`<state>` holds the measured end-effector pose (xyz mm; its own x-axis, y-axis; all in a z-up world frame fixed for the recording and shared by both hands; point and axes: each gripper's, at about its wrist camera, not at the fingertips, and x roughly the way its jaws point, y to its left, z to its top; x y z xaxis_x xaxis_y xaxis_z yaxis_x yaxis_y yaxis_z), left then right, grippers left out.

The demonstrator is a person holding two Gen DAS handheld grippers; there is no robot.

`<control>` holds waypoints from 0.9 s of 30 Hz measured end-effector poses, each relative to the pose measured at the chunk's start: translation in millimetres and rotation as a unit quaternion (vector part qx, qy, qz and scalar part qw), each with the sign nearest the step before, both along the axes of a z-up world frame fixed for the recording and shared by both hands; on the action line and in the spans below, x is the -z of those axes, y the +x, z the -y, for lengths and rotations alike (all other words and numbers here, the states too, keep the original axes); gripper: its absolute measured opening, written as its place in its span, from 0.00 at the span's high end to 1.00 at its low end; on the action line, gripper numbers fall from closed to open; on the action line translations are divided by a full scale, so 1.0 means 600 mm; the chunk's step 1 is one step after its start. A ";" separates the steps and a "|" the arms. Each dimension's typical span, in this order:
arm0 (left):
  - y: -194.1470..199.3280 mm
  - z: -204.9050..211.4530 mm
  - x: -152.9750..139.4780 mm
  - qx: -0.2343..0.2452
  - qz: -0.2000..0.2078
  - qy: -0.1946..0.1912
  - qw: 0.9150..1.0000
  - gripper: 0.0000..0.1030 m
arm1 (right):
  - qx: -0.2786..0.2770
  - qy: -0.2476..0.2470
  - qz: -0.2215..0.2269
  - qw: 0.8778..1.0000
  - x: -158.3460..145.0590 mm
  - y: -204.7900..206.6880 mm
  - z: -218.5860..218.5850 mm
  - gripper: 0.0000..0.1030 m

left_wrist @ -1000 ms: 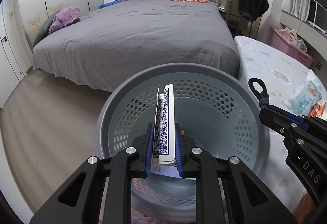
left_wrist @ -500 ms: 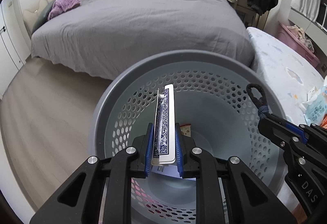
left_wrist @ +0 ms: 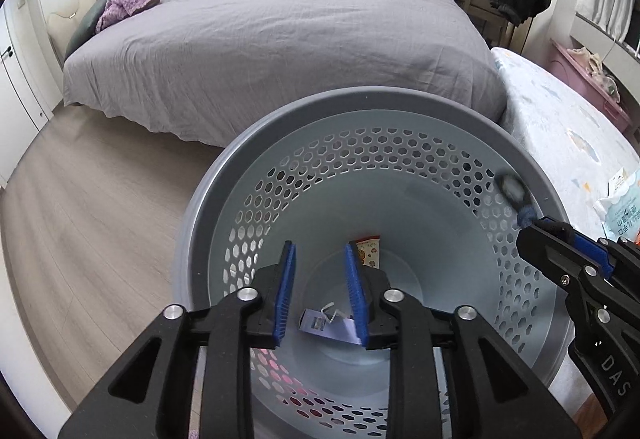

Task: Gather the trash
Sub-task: 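Carry both items over the basket and open both grippers to drop them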

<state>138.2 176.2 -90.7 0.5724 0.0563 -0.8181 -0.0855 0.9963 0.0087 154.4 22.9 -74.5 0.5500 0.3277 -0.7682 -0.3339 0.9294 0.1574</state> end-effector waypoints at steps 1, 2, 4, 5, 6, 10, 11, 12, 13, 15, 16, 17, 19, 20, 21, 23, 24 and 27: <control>-0.001 -0.001 0.000 -0.001 0.001 0.001 1.000 0.66 | 0.001 0.001 0.001 1.000 -0.001 0.000 0.001 0.76; -0.001 -0.001 -0.001 -0.001 0.003 0.001 1.000 0.59 | 0.001 0.001 0.002 1.000 -0.001 -0.001 0.002 0.74; -0.004 0.000 -0.005 -0.002 0.010 0.004 1.000 0.52 | 0.003 0.001 0.004 1.000 -0.002 -0.002 0.005 0.73; -0.004 0.000 -0.006 -0.003 0.011 0.005 1.000 0.51 | 0.004 0.001 0.004 1.000 -0.002 -0.002 0.006 0.73; -0.004 0.001 -0.007 -0.003 0.013 0.005 1.000 0.51 | 0.004 0.001 0.004 1.000 -0.003 -0.002 0.007 0.73; -0.005 0.000 -0.008 -0.004 0.011 0.004 1.000 0.51 | 0.004 0.002 0.008 1.000 -0.004 -0.003 0.006 0.63; -0.005 0.000 -0.008 -0.004 0.010 0.004 1.000 0.51 | 0.005 0.003 0.009 1.000 -0.005 -0.004 0.006 0.63; -0.005 0.000 -0.008 -0.005 0.010 0.004 1.000 0.51 | 0.005 0.002 0.009 1.000 -0.005 -0.004 0.006 0.63; -0.005 0.000 -0.009 -0.005 0.010 0.004 1.000 0.51 | 0.005 0.002 0.010 1.000 -0.005 -0.004 0.006 0.63; -0.005 0.000 -0.008 -0.005 0.010 0.004 1.000 0.50 | 0.004 0.001 0.009 1.000 -0.005 -0.005 0.005 0.63; -0.005 0.000 -0.009 -0.005 0.010 0.004 1.000 0.49 | 0.004 0.001 0.009 1.000 -0.005 -0.006 0.004 0.63; -0.005 0.000 -0.009 -0.005 0.011 0.004 1.000 0.48 | 0.004 0.001 0.008 1.000 -0.005 -0.006 0.004 0.63; -0.007 0.000 -0.010 -0.006 0.012 0.004 1.000 0.47 | 0.005 0.001 0.008 1.000 -0.005 -0.007 0.005 0.63; -0.007 -0.002 -0.009 -0.006 0.012 0.004 1.000 0.47 | 0.005 0.001 0.008 1.000 -0.005 -0.007 0.005 0.63; -0.007 -0.002 -0.008 -0.006 0.012 0.004 1.000 0.46 | 0.005 0.001 0.008 1.000 -0.005 -0.008 0.005 0.63; -0.007 -0.002 -0.009 -0.006 0.013 0.005 1.000 0.43 | 0.006 0.001 0.007 1.000 -0.005 -0.008 0.006 0.63; -0.008 -0.003 -0.010 -0.007 0.014 0.005 1.000 0.43 | 0.007 0.000 0.007 1.000 -0.004 -0.009 0.007 0.63; -0.010 -0.004 -0.009 -0.007 0.016 0.005 1.000 0.42 | 0.008 -0.001 0.006 1.000 -0.003 -0.012 0.008 0.63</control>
